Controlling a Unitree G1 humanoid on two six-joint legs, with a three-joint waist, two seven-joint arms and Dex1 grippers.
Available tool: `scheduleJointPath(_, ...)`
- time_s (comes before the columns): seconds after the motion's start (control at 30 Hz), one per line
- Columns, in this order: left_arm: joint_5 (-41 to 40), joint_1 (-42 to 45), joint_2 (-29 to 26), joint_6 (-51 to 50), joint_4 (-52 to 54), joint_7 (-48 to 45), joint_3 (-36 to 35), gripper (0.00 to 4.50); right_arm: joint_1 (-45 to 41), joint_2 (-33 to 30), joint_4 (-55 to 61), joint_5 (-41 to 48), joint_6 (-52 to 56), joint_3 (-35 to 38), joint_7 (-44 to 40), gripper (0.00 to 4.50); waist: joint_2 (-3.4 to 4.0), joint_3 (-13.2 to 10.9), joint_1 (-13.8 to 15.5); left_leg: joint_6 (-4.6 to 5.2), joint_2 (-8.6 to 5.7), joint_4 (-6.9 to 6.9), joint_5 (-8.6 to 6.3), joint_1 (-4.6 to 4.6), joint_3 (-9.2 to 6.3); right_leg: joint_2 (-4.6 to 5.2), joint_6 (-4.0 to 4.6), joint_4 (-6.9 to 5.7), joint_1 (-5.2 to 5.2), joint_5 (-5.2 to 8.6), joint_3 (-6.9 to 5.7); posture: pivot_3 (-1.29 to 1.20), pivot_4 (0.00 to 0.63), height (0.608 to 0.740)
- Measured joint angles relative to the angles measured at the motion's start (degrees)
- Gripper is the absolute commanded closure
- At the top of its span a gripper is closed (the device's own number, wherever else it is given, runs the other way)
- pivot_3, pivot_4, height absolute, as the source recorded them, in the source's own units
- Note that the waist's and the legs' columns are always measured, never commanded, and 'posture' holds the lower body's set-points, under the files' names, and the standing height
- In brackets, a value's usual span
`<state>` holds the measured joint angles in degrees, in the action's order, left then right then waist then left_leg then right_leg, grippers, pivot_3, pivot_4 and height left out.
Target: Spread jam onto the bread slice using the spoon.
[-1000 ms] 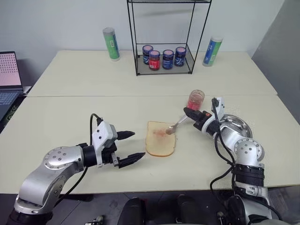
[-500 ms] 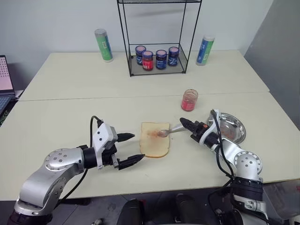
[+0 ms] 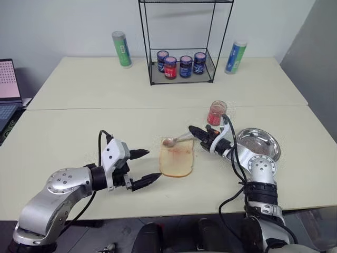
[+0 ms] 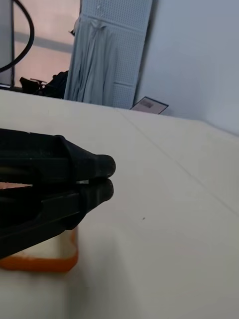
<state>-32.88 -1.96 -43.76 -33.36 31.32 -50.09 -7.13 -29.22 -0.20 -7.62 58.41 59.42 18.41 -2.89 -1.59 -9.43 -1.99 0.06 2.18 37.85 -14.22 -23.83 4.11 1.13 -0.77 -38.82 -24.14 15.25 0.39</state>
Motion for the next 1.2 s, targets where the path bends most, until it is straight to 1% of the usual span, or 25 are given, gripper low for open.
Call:
scheduleJointPath(0.17,0.01,-0.8,0.0,0.0,0.36,0.1,-0.07,0.0,2.71,-2.6,2.94,2.51,3.18,1.07,-0.3,4.47,0.0,0.0,0.27,0.0,-0.01,0.0,0.0,0.0,-0.01,0.02,0.0,0.01,0.01,0.0,-0.01,0.0,0.15,0.74)
scheduleJointPath(0.43,0.06,-0.62,-0.02,0.03,0.34,0.17,0.01,0.0,10.23,-9.68,12.05,13.65,15.0,2.88,2.16,4.47,0.0,0.0,0.22,0.0,0.01,-0.01,0.0,0.02,-0.01,-0.01,-0.02,0.02,0.03,0.01,-0.01,0.0,0.15,0.74)
scheduleJointPath(0.5,0.06,-0.54,-0.02,0.04,0.31,-0.02,0.04,0.0,10.73,-10.95,12.7,15.69,16.7,2.76,2.47,4.47,-0.01,0.0,0.22,0.0,0.01,0.0,0.0,0.02,-0.01,-0.02,-0.03,0.03,0.02,0.02,-0.01,0.0,0.15,0.74)
scheduleJointPath(0.57,0.07,-0.29,-0.02,0.04,0.31,-0.12,0.04,0.0,10.89,-12.3,13.15,17.2,17.86,2.43,2.85,4.47,-0.01,0.0,0.18,0.0,0.02,-0.01,0.0,0.02,-0.01,-0.04,-0.05,0.03,0.02,0.03,-0.01,0.0,0.15,0.74)
scheduleJointPath(0.7,0.08,-0.13,-0.02,0.04,0.31,-0.32,0.03,0.0,10.08,-12.43,12.8,18.6,17.14,2.25,3.73,4.47,-0.01,0.0,0.17,0.0,0.03,0.0,0.0,0.01,0.0,-0.06,-0.26,0.02,0.01,0.15,0.01,0.0,0.15,0.74)
scheduleJointPath(0.83,0.02,0.95,-0.14,-0.18,0.31,-0.36,0.05,0.0,4.93,-12.11,12.44,22.0,12.87,3.44,5.59,4.47,-0.01,-0.01,0.18,0.0,0.02,0.0,0.0,0.01,-0.01,-0.06,-0.26,0.03,0.01,0.15,0.0,0.0,0.15,0.74)
scheduleJointPath(0.97,-0.76,7.35,-0.64,-1.71,0.17,-0.35,0.72,0.0,3.11,-14.16,14.56,25.42,9.21,5.19,6.96,4.47,-0.05,-0.04,0.77,0.01,-0.05,0.03,0.0,-0.1,-0.09,-0.04,-0.27,0.1,0.03,0.15,-0.12,0.0,0.15,0.74)
scheduleJointPath(1.0,-0.9,12.78,-0.31,-2.33,-0.3,-0.49,2.53,0.0,3.36,-16.66,16.22,26.01,8.27,5.54,7.32,4.47,-0.06,-0.07,1.2,0.01,-0.2,0.06,0.0,-0.16,-0.19,-0.05,-0.28,0.11,0.04,0.15,-0.22,0.0,0.15,0.74)
scheduleJointPath(1.1,-0.25,22.14,1.45,-2.23,-1.44,-0.74,6.29,0.0,3.64,-20.92,19.2,26.63,6.04,7.53,8.21,4.47,-0.07,-0.05,1.47,0.02,-0.42,0.05,0.0,-0.14,-0.11,0.01,-0.39,0.21,0.1,0.11,-0.05,0.0,0.15,0.74)
scheduleJointPath(1.13,0.49,25.02,2.7,-2.1,-2.97,-1.01,8.72,0.0,4.57,-22.88,20.22,27.09,4.74,9.0,8.43,4.47,-0.09,-0.03,1.4,0.04,-0.42,0.05,-0.01,-0.12,-0.04,0.02,-0.38,0.28,0.11,0.07,0.06,0.0,0.15,0.74)
scheduleJointPath(1.2,1.43,27.64,4.84,-1.94,-5.02,-1.31,11.56,0.0,5.46,-25.26,20.34,27.16,3.88,10.24,8.79,4.47,-0.12,-0.07,1.47,0.05,-0.46,0.06,-0.02,-0.18,-0.01,0.04,-0.39,0.29,0.08,0.05,0.09,0.0,0.15,0.74)
